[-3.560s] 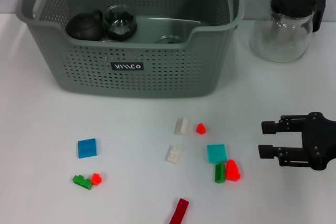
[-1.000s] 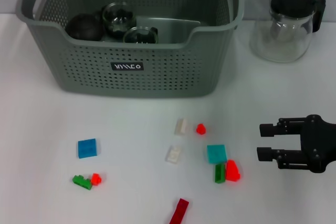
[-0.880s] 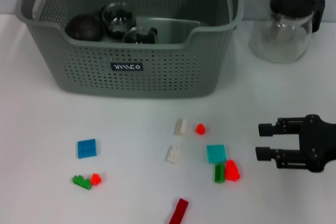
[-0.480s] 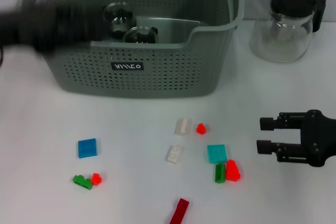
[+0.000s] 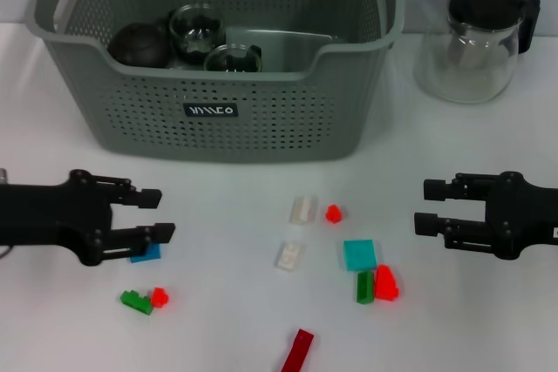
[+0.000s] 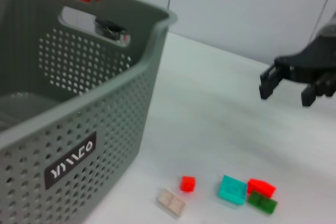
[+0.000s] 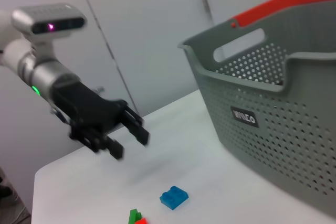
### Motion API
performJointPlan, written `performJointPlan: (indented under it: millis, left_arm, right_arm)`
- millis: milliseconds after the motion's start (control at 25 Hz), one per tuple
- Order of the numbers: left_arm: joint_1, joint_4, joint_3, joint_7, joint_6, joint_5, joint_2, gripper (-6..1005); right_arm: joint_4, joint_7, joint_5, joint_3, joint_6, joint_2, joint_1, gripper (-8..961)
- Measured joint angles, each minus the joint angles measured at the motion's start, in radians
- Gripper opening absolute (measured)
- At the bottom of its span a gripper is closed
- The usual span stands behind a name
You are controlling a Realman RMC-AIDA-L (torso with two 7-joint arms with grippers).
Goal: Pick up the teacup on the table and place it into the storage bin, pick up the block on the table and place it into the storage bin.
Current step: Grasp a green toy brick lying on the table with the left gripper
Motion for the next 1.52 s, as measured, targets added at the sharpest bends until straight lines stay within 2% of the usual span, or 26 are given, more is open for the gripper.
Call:
performJointPlan:
  millis: [120,240,360,600,800,920,1120,1520]
  left_arm:
    - [0.017,-0.056,-0.011,0.081,-0.068,-0.014,-0.020,510]
    - [0.026,-0.112,-0.018,0.112,-0.132,-0.038,-0.029,511]
    - [0.029,-0.174,-0.044,0.168,-0.152,-0.097,-0.028,512]
    - [0.053,-0.296,-0.093,0.403,-0.146,-0.215,-0.028,514]
    - [0.050,-0.395,-0.104,0.366,-0.145,-0.201,-0.015,515]
    - [0.071,-0.407,-0.108,0.392,-0.143,-0.182,-0.015,516]
    - [0.142,-0.392,-0.127,0.490,-0.142,-0.155,-0.023,528]
    - [0.240,-0.423,-0.311,0.526,-0.093,-0.109,-0.035,556]
  right_arm:
    - [0.001,-0.019,0.000,0.002,-0.005,0.006,0.001,639]
    - [0.001,-0.020,0.000,0.006,-0.001,0.009,0.002,639]
    - [0.001,-0.021,0.004,0.019,0.000,0.012,0.002,638]
    - [0.002,-0.024,0.028,0.037,-0.003,0.015,-0.005,638]
    - [0.015,-0.037,0.038,0.045,-0.006,0.016,-0.008,638]
    - [0.016,-0.037,0.038,0.045,-0.007,0.016,-0.005,638]
    - [0.024,-0.030,0.038,0.045,-0.007,0.017,-0.004,638]
    - [0.031,-0.029,0.039,0.049,-0.004,0.017,-0.002,638]
